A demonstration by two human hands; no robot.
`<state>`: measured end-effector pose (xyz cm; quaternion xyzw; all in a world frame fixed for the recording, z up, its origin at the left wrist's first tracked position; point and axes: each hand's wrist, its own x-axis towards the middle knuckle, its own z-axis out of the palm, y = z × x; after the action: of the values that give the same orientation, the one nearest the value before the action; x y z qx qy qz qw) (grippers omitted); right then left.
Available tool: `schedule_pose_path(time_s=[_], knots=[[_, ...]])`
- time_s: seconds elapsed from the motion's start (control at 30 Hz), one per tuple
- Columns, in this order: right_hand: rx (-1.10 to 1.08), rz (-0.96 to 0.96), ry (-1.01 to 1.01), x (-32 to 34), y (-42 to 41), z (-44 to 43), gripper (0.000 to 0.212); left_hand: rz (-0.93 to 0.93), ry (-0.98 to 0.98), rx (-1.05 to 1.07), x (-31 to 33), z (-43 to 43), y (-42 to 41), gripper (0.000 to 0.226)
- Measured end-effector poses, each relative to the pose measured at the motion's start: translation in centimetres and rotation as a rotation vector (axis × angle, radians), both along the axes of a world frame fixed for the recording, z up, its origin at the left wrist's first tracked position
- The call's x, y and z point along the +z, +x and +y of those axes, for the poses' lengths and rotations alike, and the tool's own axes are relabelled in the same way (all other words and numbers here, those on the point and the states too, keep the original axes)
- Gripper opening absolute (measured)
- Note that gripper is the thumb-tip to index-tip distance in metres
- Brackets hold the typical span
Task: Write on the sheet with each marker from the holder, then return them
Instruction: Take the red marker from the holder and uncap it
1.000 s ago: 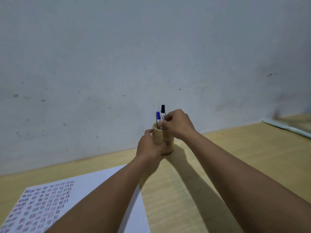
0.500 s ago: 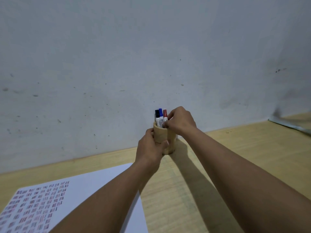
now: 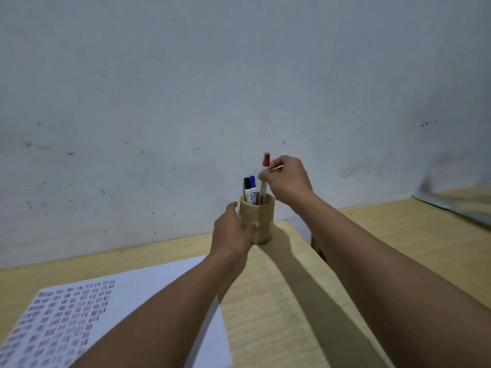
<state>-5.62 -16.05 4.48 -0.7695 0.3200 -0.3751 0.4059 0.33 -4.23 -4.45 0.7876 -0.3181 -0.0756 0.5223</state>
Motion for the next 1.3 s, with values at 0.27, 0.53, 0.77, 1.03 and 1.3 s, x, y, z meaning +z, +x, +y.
schedule_pose_path(time_s=[0.27, 0.53, 0.77, 1.03, 1.3], knots=[[0.127, -0.13, -0.031, 3.5, -1.5, 6.4, 0.019, -0.085, -0.136, 0.097, 5.3, 5.4, -0.2, 0.055], [0.282, 0.007, -0.031, 2.4, -2.6, 12.3, 0.017, -0.127, -0.3, 0.105, 8.9, 12.5, -0.8, 0.043], [0.325, 0.109, -0.103, 1.9, -2.7, 15.8, 0.025, -0.069, -0.301, 0.046, 9.4, 16.3, -0.2, 0.016], [0.156, -0.074, 0.046, 0.1, -2.9, 21.3, 0.021, 0.039, -0.45, 0.215, 8.3, 19.6, 0.8, 0.014], [0.44, -0.348, 1.075, -1.4, -0.5, 25.2, 0.025, 0.05, -0.401, 0.094, 7.1, 23.6, 2.0, 0.013]])
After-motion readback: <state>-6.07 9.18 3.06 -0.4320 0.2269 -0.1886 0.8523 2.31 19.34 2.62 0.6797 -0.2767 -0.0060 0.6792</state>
